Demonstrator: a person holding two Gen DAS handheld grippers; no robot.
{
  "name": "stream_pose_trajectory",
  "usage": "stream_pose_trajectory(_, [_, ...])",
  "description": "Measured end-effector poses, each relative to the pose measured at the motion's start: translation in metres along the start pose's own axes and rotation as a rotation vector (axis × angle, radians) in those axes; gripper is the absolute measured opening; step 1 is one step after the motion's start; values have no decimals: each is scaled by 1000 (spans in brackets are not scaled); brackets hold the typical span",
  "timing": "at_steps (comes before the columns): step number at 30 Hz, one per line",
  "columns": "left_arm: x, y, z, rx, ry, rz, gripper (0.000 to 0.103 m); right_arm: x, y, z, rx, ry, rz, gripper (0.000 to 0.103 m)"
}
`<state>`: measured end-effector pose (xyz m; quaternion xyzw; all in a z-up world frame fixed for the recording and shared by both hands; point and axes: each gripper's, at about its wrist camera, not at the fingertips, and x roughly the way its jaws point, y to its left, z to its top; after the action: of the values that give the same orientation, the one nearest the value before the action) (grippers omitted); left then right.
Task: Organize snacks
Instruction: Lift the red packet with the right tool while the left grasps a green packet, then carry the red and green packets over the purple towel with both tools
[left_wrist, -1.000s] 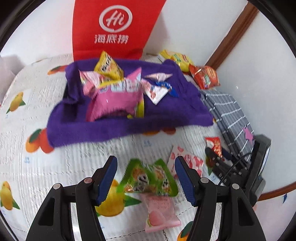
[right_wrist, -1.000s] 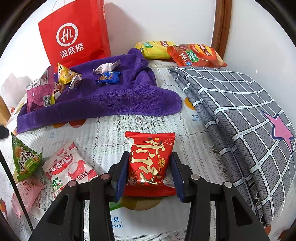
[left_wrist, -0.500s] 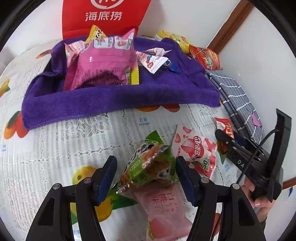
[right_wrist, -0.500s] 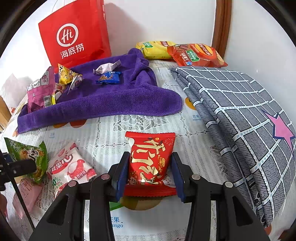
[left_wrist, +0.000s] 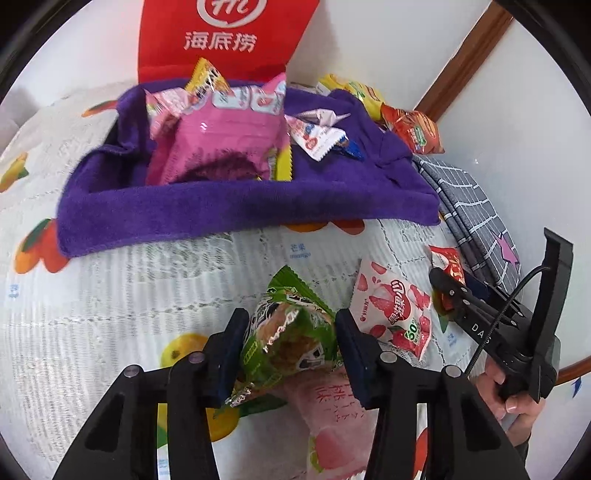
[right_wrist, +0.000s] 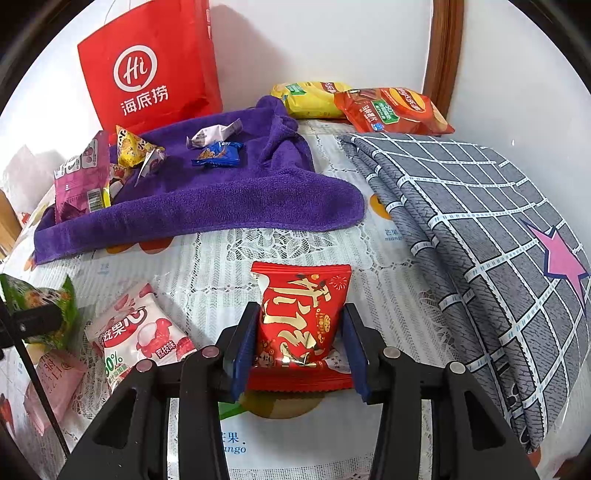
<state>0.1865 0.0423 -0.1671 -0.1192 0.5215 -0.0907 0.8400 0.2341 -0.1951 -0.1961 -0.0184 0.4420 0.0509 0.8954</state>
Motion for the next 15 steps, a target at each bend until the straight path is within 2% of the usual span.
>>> stream_pose_trajectory(5, [-19, 5, 4, -16, -25, -10, 45, 0, -1, 0, 1, -1, -2, 44])
stream_pose_trajectory(15, [-57, 13, 10, -39, -58, 20, 45, -1, -6, -1, 25, -4, 23, 39])
